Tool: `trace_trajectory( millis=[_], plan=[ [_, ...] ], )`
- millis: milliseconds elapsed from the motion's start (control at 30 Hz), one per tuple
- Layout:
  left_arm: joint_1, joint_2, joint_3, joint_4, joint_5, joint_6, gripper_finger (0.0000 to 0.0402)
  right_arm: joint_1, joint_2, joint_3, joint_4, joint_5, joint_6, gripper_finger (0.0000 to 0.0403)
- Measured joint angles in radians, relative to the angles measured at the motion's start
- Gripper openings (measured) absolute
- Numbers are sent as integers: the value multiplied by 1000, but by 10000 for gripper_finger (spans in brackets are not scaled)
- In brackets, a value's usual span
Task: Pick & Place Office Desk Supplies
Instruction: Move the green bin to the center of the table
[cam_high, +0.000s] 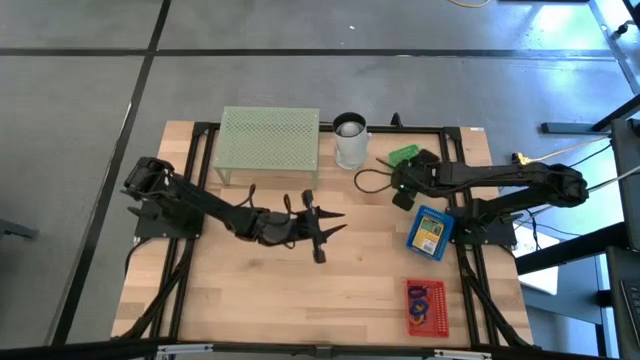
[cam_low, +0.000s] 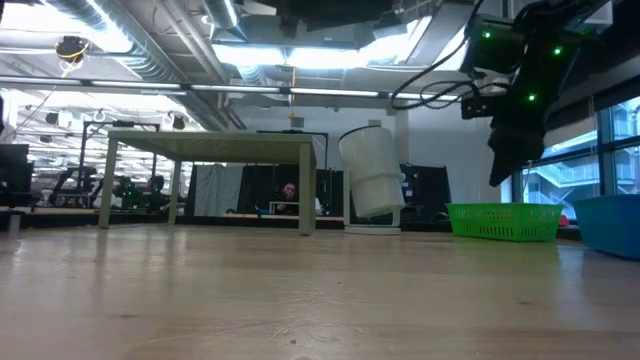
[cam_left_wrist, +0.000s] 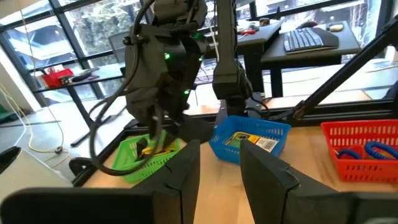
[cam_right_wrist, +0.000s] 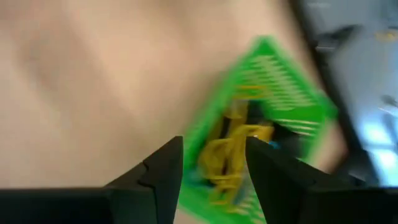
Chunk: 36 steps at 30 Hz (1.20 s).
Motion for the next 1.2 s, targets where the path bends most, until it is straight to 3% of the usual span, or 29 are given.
trace_trajectory(
  millis=[100,167,400,667,900,1033,1200],
  plan=[
    [5,0,0,-13,0,0,107,0,0,0,14,-140,-27,175],
    [5,0,0,-21,0,0,108,-3,0,0,17,-162,11,175],
    [4,0,0,-70,-2,0,110,-32,0,0,19,-63,218,184],
    [4,0,0,-141,-4,0,108,-60,37,0,31,-65,430,191],
    [4,0,0,-155,-4,0,105,-67,108,0,50,32,444,191],
    [4,0,0,-155,-4,0,105,-82,147,0,67,-47,455,191],
    [4,0,0,-163,-3,0,104,-100,210,0,73,-43,449,191]
  ],
)
